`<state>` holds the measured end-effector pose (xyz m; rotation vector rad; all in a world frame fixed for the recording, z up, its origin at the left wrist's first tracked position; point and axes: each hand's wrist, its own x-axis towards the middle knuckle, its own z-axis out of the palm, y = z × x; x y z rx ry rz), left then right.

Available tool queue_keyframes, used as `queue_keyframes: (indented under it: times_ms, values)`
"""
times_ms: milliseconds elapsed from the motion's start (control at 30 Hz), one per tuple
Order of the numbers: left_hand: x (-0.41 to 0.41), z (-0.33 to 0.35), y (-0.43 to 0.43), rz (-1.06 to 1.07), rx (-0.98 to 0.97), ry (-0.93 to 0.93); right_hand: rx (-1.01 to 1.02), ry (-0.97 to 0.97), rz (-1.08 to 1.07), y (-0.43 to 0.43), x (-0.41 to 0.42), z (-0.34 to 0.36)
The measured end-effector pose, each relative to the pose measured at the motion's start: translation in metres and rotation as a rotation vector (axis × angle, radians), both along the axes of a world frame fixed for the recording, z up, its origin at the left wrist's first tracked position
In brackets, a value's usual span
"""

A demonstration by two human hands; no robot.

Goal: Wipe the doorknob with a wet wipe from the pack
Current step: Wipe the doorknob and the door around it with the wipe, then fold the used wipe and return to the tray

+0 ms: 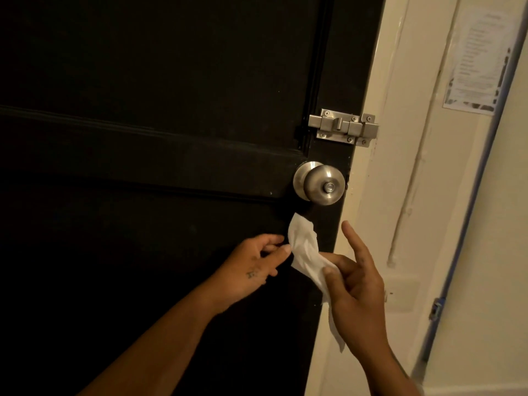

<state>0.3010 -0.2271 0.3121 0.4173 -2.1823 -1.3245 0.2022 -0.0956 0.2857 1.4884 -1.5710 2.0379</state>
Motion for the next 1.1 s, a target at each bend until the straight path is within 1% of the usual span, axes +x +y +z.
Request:
queue_keyframes:
  times_ms: [67,200,300,367,400,467,567,633,733,800,933,1100]
  values:
    - [0.002,-0.004,0.002,-0.059,0.112,0.013,0.007,-0.029,0.051,-0.001,0.001,-0.003]
    - [0.006,-0.011,0.003,-0.015,0.103,0.082,0.048,-0.105,0.073,-0.003,0.0,-0.01]
    - [0.007,-0.012,0.002,0.0,0.104,0.118,0.169,-0.186,0.076,-0.006,-0.003,-0.013]
    - [0.007,-0.013,0.003,-0.004,0.099,0.131,0.292,-0.272,0.132,-0.006,-0.006,-0.013]
    - [0.007,-0.013,0.003,-0.011,0.101,0.142,0.362,-0.343,0.198,-0.007,-0.008,-0.013]
    - [0.007,-0.013,0.002,-0.043,0.117,0.168,0.481,-0.543,0.399,-0.007,-0.009,-0.016]
    - [0.009,-0.012,0.002,-0.093,0.141,0.147,0.585,-0.761,0.649,-0.01,-0.011,-0.026]
    - [0.009,-0.012,0.002,-0.131,0.167,0.13,0.56,-0.86,0.757,-0.014,-0.013,-0.034]
    - [0.009,-0.014,0.002,-0.151,0.194,0.119,0.492,-0.91,0.765,-0.018,-0.014,-0.043]
    - [0.009,-0.015,0.001,-0.143,0.193,0.126,0.445,-0.899,0.72,-0.019,-0.018,-0.045]
    - [0.008,-0.02,-0.004,-0.131,0.197,0.156,0.458,-0.819,0.642,-0.014,-0.024,-0.046]
    - [0.002,-0.028,-0.004,-0.127,0.167,0.11,0.311,-0.855,0.764,-0.008,-0.027,-0.047]
